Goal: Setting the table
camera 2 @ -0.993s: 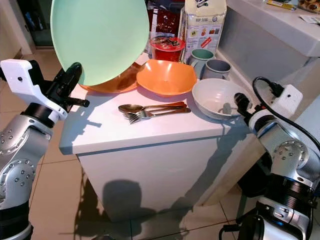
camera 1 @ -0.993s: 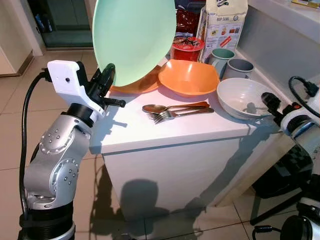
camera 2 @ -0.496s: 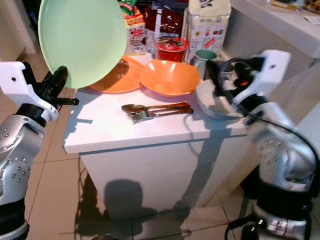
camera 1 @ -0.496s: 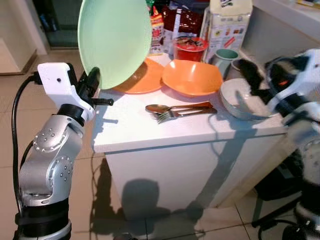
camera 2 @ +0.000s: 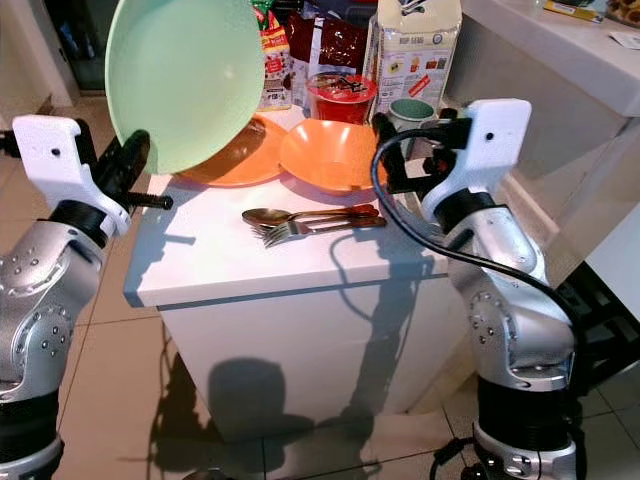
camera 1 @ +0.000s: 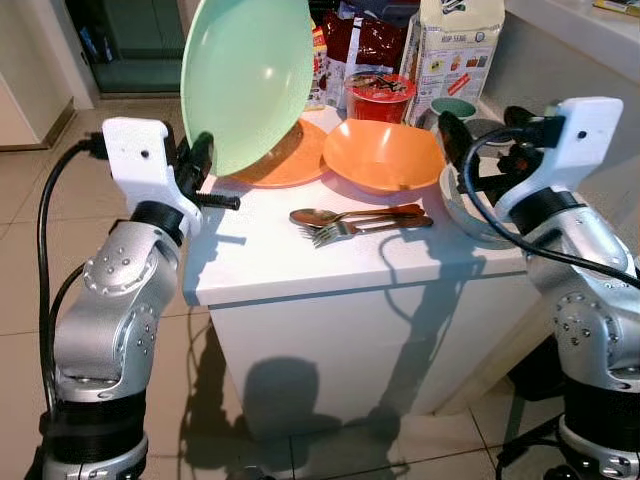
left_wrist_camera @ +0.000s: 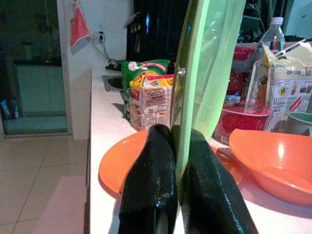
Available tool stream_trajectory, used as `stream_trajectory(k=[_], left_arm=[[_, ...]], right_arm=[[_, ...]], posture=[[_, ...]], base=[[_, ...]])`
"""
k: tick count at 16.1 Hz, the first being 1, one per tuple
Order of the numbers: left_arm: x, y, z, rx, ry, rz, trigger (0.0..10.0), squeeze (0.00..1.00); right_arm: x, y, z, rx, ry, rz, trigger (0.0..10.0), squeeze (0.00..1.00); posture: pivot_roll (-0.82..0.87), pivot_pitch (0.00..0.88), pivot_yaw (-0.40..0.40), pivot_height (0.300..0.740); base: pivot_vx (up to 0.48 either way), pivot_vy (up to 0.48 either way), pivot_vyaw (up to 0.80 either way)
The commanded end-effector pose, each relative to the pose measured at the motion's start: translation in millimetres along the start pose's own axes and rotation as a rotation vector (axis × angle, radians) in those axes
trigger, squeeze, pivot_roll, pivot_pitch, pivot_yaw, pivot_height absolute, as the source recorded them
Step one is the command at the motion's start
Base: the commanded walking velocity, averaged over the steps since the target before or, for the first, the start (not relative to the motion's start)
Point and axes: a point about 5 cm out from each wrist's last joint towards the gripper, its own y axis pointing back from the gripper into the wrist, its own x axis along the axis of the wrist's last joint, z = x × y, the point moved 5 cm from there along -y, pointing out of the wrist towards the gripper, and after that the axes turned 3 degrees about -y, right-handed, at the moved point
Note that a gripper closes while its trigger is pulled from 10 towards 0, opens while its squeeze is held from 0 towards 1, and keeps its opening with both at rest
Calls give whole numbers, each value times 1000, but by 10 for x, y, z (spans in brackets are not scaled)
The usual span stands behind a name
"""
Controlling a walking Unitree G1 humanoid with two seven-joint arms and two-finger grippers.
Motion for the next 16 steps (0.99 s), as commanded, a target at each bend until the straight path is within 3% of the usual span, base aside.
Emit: stream_trajectory(k=[1, 9, 16], left_arm=[[123, -22, 20, -6, -21, 40, 10000, 0], [133, -32, 33, -16, -17, 44, 10000, 0], [115, -15, 32, -12, -2, 44, 10000, 0]], right_arm=[[-10, 18, -30, 0, 18, 8, 10000, 0], [-75, 55, -52, -16, 19, 7, 10000, 0], [-233, 142, -66, -29, 21, -33, 10000, 0]], posture=[[57, 0, -15, 740], [54, 0, -9, 740], [49, 0, -9, 740]], base=[[-259, 0, 0], [-261, 0, 0], [0, 0, 0]])
